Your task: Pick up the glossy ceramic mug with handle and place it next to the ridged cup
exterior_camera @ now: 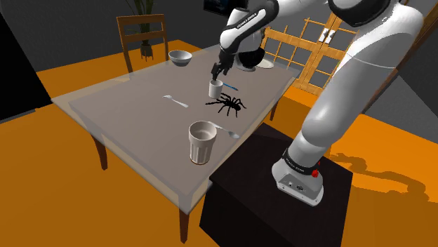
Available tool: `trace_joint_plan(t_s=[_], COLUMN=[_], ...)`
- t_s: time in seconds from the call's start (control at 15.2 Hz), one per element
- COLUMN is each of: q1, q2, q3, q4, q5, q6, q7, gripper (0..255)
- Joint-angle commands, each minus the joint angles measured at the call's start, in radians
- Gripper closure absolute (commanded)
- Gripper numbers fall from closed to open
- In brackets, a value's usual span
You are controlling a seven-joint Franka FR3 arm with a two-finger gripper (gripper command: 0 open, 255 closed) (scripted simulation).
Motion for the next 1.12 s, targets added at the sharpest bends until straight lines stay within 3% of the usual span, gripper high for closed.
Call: trace_joint_plan(t_s=[0.0,0.59,1.06], q1=[-0.007,-0.080,-0.097], q2=[0.082,0.429,0.524], q3=[-0.003,0.017,0.034], q4=[0.058,0.319,0.369], q5=[0.022,0.103,0.120], q6=[0.025,0.109,0.155], q7=[-0.028,-0.143,-0.158], gripper=[0,0,0])
